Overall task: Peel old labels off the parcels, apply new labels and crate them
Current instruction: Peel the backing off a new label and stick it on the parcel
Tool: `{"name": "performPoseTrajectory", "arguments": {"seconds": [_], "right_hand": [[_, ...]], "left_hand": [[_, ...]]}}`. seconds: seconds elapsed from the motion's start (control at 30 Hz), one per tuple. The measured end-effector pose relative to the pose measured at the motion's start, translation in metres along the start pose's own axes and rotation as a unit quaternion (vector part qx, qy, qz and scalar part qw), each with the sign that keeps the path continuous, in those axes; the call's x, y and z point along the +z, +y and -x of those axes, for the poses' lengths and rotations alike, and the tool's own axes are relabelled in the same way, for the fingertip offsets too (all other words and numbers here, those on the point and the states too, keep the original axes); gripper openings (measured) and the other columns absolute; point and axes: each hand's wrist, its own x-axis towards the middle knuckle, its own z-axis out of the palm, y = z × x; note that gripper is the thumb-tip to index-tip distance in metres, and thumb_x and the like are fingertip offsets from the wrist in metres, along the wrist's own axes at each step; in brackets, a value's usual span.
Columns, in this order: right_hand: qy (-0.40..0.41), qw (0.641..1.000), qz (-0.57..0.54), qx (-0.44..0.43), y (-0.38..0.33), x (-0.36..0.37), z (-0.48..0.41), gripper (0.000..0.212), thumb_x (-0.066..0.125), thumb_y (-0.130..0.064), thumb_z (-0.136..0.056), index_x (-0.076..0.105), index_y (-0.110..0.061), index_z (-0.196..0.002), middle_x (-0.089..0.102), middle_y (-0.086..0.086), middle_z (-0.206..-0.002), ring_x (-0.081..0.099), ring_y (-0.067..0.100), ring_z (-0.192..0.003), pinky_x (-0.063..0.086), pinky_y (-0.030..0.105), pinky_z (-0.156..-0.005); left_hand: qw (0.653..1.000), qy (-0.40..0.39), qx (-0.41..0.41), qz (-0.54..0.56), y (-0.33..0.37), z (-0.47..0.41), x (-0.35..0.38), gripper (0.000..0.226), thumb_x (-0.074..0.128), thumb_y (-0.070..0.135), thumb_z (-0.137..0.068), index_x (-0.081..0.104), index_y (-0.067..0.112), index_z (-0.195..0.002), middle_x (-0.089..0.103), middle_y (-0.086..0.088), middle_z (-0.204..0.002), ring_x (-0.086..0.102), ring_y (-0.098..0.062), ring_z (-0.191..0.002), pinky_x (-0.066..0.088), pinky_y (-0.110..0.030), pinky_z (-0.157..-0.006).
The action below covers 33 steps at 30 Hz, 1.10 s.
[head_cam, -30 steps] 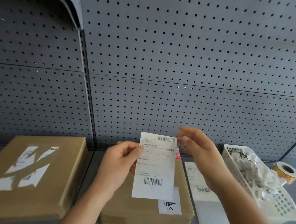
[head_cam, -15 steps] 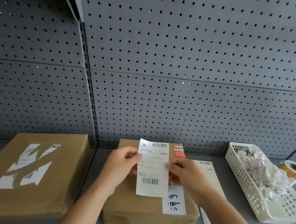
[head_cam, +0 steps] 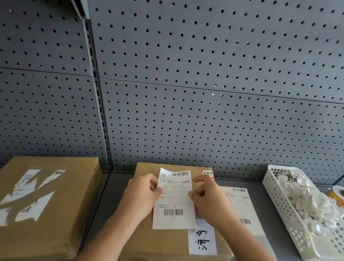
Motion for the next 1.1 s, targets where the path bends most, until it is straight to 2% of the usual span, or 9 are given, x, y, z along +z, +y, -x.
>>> {"name": "performPoseTrajectory", "arguments": {"seconds": [0.1, 0.27, 0.4, 0.57, 0.7, 0.83, 0.93, 1.0, 1.1], "right_hand": [[0.011, 0.999, 0.028, -0.013, -0.001, 0.002, -0.001, 0.027, 0.060, -0.018, -0.094, 0.050, -0.026, -0.118, 0.062, -0.003, -0.078, 0.063, 0.013, -0.071, 0.055, 0.025, -0.059], [0.011, 0.998, 0.055, -0.018, -0.003, 0.007, -0.003, 0.028, 0.059, -0.014, -0.093, 0.048, -0.024, -0.116, 0.063, 0.000, -0.077, 0.064, 0.016, -0.064, 0.057, 0.030, -0.056], [0.020, 0.994, 0.110, -0.015, -0.001, 0.012, -0.008, 0.031, 0.057, -0.019, -0.091, 0.047, -0.027, -0.119, 0.065, 0.000, -0.083, 0.062, 0.012, -0.061, 0.051, 0.024, -0.053], [0.050, 0.982, 0.174, -0.052, 0.005, 0.009, -0.009, 0.018, 0.049, -0.022, -0.093, 0.053, -0.023, -0.111, 0.064, -0.002, -0.086, 0.061, 0.019, -0.069, 0.054, 0.037, -0.062], [0.118, 0.968, 0.179, -0.133, 0.008, 0.012, -0.011, 0.019, 0.048, -0.019, -0.096, 0.064, -0.018, -0.107, 0.060, -0.007, -0.100, 0.057, 0.015, -0.081, 0.049, 0.029, -0.066], [0.101, 0.941, 0.209, -0.247, 0.010, 0.021, -0.016, 0.032, 0.045, -0.016, -0.094, 0.065, -0.016, -0.120, 0.064, -0.006, -0.117, 0.058, 0.019, -0.110, 0.051, 0.035, -0.091], [0.022, 0.934, 0.238, -0.265, 0.006, 0.026, -0.015, 0.043, 0.038, -0.026, -0.101, 0.049, -0.019, -0.142, 0.048, -0.007, -0.146, 0.035, 0.013, -0.141, 0.023, 0.027, -0.119], [-0.022, 0.932, 0.261, -0.251, 0.007, 0.030, -0.015, 0.050, 0.028, -0.039, -0.105, 0.034, -0.021, -0.152, 0.029, -0.008, -0.159, 0.014, 0.010, -0.150, 0.001, 0.022, -0.119], [-0.055, 0.921, 0.315, -0.223, 0.008, 0.036, -0.017, 0.069, 0.007, -0.057, -0.098, 0.020, -0.022, -0.156, 0.009, -0.009, -0.164, -0.002, 0.004, -0.150, -0.013, 0.021, -0.116]], "left_hand": [[1.000, -0.011, -0.002, -0.020, -0.004, -0.002, 0.005, 0.025, 0.068, 0.029, -0.095, 0.052, 0.039, -0.079, 0.063, 0.017, -0.080, 0.060, -0.012, -0.094, 0.056, -0.033, -0.075], [0.998, 0.009, 0.016, -0.059, 0.000, -0.002, 0.009, 0.005, 0.065, 0.028, -0.097, 0.061, 0.025, -0.096, 0.061, 0.011, -0.080, 0.057, -0.001, -0.075, 0.040, -0.016, -0.053], [0.998, 0.018, -0.001, -0.066, -0.002, -0.004, 0.007, 0.021, 0.071, 0.031, -0.093, 0.054, 0.023, -0.102, 0.058, 0.012, -0.086, 0.056, -0.001, -0.075, 0.038, -0.018, -0.055], [0.992, 0.040, 0.080, -0.092, -0.007, 0.000, 0.006, 0.038, 0.072, 0.033, -0.091, 0.049, 0.030, -0.122, 0.050, 0.017, -0.119, 0.048, -0.005, -0.110, 0.039, -0.019, -0.077], [0.985, 0.051, 0.124, -0.108, -0.012, 0.001, 0.007, 0.044, 0.063, 0.036, -0.097, 0.048, 0.029, -0.138, 0.048, 0.019, -0.137, 0.043, -0.006, -0.127, 0.042, -0.023, -0.099], [0.977, 0.021, 0.177, -0.119, -0.012, 0.000, 0.008, 0.047, 0.048, 0.036, -0.104, 0.042, 0.027, -0.150, 0.041, 0.018, -0.152, 0.033, -0.002, -0.141, 0.022, -0.018, -0.114], [0.969, -0.016, 0.207, -0.136, -0.013, -0.002, 0.011, 0.052, 0.040, 0.039, -0.107, 0.031, 0.028, -0.157, 0.027, 0.017, -0.162, 0.015, 0.001, -0.150, 0.004, -0.013, -0.115], [0.964, -0.032, 0.212, -0.161, -0.015, -0.002, 0.015, 0.054, 0.036, 0.042, -0.108, 0.025, 0.027, -0.159, 0.021, 0.015, -0.165, 0.009, 0.000, -0.152, 0.000, -0.017, -0.119], [0.957, -0.041, 0.213, -0.193, -0.021, -0.002, 0.020, 0.056, 0.028, 0.044, -0.109, 0.017, 0.027, -0.161, 0.012, 0.014, -0.167, 0.001, 0.003, -0.151, -0.005, -0.020, -0.121]]}}
